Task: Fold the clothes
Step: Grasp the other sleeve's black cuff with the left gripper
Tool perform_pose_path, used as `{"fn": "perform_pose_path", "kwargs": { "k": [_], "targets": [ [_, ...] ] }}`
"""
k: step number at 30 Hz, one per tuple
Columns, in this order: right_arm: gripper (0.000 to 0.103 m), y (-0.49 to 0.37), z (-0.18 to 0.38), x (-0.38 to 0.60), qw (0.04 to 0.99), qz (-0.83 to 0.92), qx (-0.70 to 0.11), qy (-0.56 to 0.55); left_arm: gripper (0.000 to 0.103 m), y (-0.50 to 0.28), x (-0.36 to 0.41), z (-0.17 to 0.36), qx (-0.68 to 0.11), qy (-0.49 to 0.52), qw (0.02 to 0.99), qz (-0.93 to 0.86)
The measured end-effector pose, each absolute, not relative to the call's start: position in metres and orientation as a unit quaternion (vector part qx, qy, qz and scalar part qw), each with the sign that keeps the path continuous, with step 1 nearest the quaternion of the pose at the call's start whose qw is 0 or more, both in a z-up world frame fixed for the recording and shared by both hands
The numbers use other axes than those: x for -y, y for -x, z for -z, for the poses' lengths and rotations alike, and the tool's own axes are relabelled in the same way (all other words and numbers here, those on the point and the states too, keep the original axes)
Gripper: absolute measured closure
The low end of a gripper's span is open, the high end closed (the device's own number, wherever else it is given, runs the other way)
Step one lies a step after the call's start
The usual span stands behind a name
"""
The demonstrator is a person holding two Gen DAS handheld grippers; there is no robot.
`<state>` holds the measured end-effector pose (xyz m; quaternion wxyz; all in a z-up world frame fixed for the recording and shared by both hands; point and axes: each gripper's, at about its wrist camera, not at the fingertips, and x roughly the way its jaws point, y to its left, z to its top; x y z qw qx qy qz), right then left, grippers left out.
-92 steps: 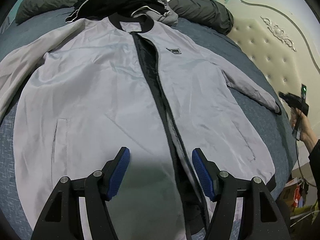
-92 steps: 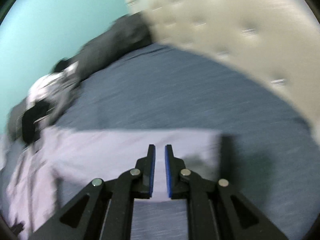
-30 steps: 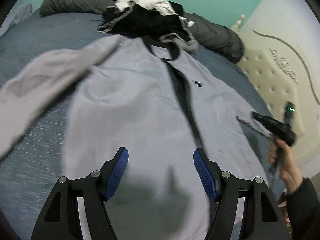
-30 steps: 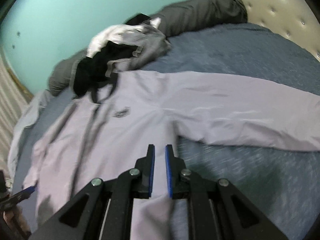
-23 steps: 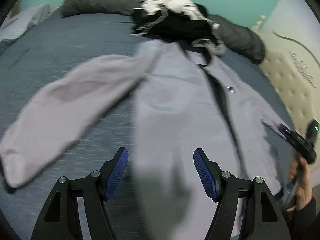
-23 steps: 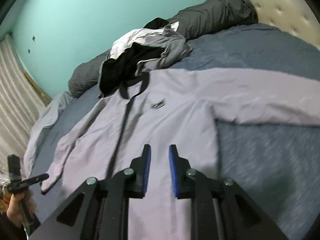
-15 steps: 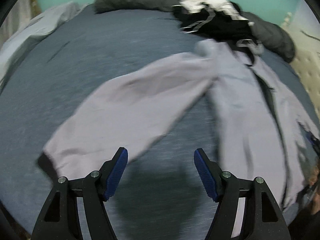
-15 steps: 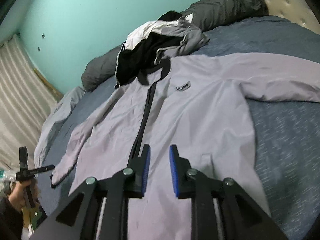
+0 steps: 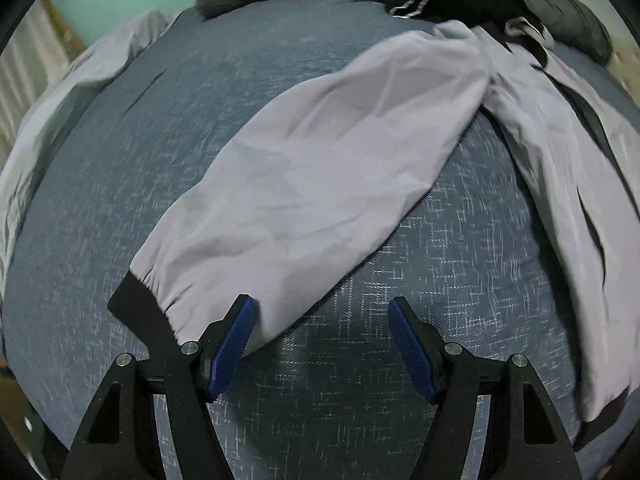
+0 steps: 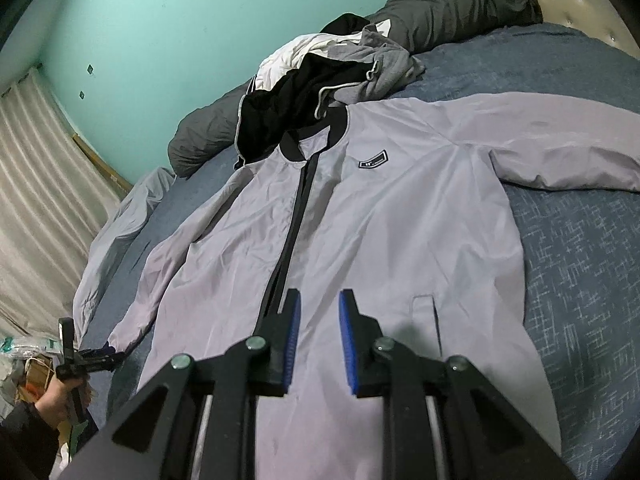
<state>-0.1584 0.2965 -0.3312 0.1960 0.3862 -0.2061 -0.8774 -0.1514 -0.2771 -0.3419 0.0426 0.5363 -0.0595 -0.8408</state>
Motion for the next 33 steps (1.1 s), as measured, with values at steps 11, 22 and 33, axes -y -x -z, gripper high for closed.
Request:
{"fn": "perform_pose_path", "kwargs": {
  "k": [11, 22, 33],
  "targets": [
    [0.084, 0.157, 0.338, -0.295, 0.193, 0.874, 0.21, -0.392, 0.095, 0.16, 0.287, 0.349, 0.087, -0.529, 0.034, 0.843],
    [0.084, 0.156, 0.335, -0.295, 0.192, 0.878, 0.209, -0.385, 0.101, 0.176, 0.323, 0.312, 0.06, -0.499, 0.041, 0.863],
    [0.084, 0.158, 0.336, -0.298, 0.175, 0.881, 0.205, -0.388, 0.101, 0.217, 0.389, 0.264, 0.016, -0.488, 0.089, 0.868]
  ]
}}
